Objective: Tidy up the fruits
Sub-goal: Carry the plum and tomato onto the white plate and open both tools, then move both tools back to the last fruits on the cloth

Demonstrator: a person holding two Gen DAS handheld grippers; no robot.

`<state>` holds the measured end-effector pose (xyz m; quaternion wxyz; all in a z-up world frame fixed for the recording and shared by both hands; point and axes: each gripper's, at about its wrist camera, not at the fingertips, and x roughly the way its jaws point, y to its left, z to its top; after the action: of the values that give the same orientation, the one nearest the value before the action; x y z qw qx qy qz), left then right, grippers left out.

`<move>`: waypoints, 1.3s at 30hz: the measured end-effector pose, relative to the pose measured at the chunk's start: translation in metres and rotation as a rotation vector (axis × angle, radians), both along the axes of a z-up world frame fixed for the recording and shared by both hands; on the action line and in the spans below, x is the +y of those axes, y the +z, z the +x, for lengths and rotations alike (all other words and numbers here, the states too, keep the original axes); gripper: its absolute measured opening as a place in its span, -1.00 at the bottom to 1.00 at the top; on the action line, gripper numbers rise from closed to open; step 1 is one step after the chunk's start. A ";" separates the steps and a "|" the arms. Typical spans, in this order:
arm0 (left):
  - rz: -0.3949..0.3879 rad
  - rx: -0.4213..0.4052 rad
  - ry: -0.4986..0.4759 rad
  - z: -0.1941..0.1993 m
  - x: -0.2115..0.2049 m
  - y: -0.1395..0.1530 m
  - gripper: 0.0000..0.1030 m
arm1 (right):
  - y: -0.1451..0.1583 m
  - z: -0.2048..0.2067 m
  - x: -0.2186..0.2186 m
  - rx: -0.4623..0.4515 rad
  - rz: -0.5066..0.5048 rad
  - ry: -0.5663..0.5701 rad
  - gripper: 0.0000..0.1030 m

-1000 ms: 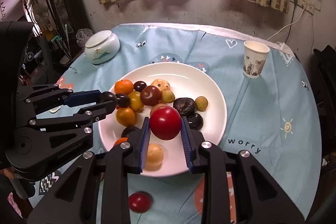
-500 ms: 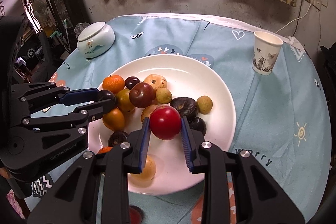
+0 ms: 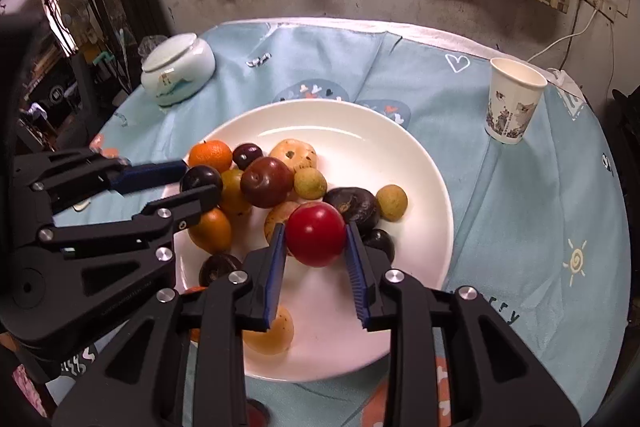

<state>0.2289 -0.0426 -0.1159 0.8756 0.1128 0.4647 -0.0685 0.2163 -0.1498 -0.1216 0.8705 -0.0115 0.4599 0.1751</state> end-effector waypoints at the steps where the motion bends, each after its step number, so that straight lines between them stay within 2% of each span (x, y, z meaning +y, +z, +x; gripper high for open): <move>1: 0.009 -0.004 0.005 -0.001 0.001 0.001 0.07 | 0.001 -0.001 -0.001 -0.006 -0.011 -0.016 -0.04; 2: 0.001 0.001 0.007 -0.001 0.003 0.003 0.10 | 0.004 -0.003 -0.006 -0.019 -0.007 -0.043 0.21; 4: -0.022 0.008 0.026 -0.003 0.010 0.009 0.16 | 0.009 -0.008 -0.014 -0.028 0.034 -0.050 0.29; 10: -0.015 -0.032 0.025 -0.026 0.015 0.031 0.25 | 0.020 -0.039 -0.022 -0.039 0.043 -0.054 0.30; 18: -0.026 -0.101 0.014 -0.075 0.018 0.068 0.35 | 0.013 -0.116 -0.025 0.011 0.069 -0.071 0.30; 19: -0.031 -0.106 0.018 -0.083 0.021 0.070 0.40 | 0.011 -0.124 -0.025 0.013 0.065 -0.074 0.30; 20: -0.035 -0.110 0.024 -0.089 0.024 0.071 0.57 | 0.008 -0.135 -0.025 0.019 0.063 -0.079 0.31; 21: -0.037 -0.120 0.036 -0.098 0.028 0.071 0.61 | 0.005 -0.145 -0.026 0.028 0.065 -0.082 0.31; 24: -0.060 -0.092 0.072 -0.122 0.049 0.061 0.62 | -0.009 -0.175 -0.025 0.063 0.042 -0.082 0.31; 31: -0.065 0.060 0.158 -0.177 0.099 0.003 0.62 | -0.037 -0.221 -0.018 0.078 -0.001 -0.069 0.31; 34: -0.077 0.132 0.198 -0.193 0.114 -0.019 0.62 | -0.044 -0.225 -0.014 0.099 0.002 -0.059 0.31; 39: -0.071 0.162 0.206 -0.209 0.120 -0.030 0.62 | -0.046 -0.212 -0.002 0.093 -0.012 -0.038 0.31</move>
<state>0.0199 0.0777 -0.1461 0.8409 0.0276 0.5404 -0.0036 0.0043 -0.1514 -0.1679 0.8512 0.0000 0.5012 0.1560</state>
